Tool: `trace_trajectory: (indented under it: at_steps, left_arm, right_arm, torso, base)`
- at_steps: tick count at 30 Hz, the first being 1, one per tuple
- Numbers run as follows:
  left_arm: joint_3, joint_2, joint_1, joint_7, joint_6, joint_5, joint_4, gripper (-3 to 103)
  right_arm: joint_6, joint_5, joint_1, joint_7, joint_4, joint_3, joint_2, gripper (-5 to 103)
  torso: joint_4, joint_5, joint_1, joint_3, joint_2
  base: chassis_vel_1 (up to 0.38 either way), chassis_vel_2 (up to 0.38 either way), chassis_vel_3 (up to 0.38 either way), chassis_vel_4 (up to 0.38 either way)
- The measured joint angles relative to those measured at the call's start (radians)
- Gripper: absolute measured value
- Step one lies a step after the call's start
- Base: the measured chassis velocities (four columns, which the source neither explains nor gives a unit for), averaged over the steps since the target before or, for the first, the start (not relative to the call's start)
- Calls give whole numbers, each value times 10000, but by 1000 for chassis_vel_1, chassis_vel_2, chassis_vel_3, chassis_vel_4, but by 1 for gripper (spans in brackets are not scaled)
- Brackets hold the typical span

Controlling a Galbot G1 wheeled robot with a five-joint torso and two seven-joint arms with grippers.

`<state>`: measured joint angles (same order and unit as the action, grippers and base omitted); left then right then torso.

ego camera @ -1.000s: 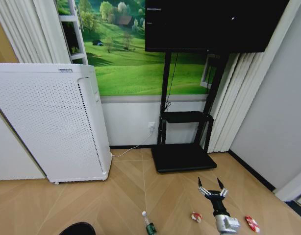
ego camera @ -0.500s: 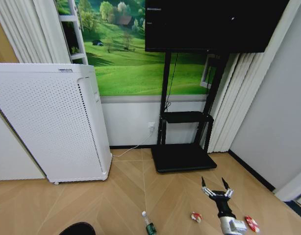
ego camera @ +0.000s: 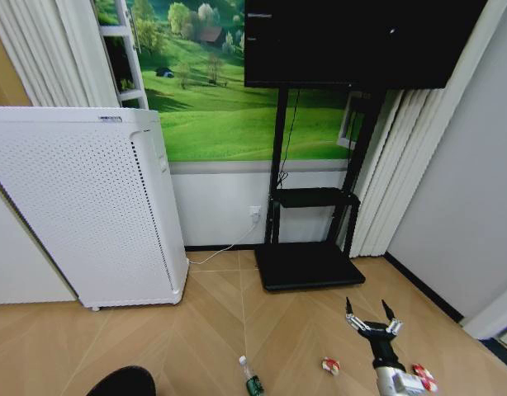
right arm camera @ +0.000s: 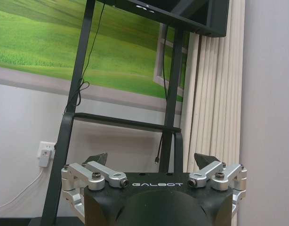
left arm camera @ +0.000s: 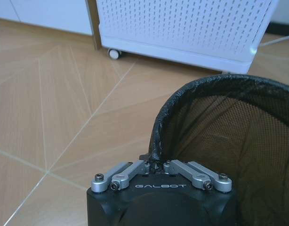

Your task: Pick up the trash bin and place the garbage on the floor into it.

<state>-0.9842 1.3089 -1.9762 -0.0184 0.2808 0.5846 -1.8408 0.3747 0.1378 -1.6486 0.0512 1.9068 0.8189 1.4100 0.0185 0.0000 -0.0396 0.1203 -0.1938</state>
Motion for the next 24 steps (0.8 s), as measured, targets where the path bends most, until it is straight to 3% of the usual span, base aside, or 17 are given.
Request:
trace_trajectory:
  at_steps: [5, 7, 11, 16, 24]
  left_arm:
    - [-228, 141, -8, 570, -774, 96, -228, 4]
    - [-627, 263, 39, 907, -1217, 43, -596, 4]
    - [-1048, 359, 54, 994, -1636, 270, -1213, 4]
    - [-1528, 712, 41, 778, -1853, 996, -2440, 4]
    - [-1476, 994, 172, 471, -1933, 1250, -3653, 4]
  right_arm:
    - [204, -106, -29, -86, 57, 57, -50, 100]
    - [639, -332, -48, -202, -62, 131, -69, 100]
    - [1022, -546, -236, -325, -108, 237, -75, 100]
    - [1434, -551, -732, -755, -70, 379, -15, 100]
    - [2083, -672, -1347, -970, -62, 390, 368, 100]
  torso:
    - [-4, -8, -1, 2, 0]
    - [-5, 0, -1, 2, -1]
    - [-2, 0, -1, 3, -2]
    - [-2, 1, -2, 3, -4]
    - [-2, 3, -1, 4, -5]
  base:
    - [0, 0, 0, 0]
    - [0, 0, 0, 0]
    - [0, 0, 0, 0]
    - [0, 0, 0, 0]
    - [18, 14, -9, -10]
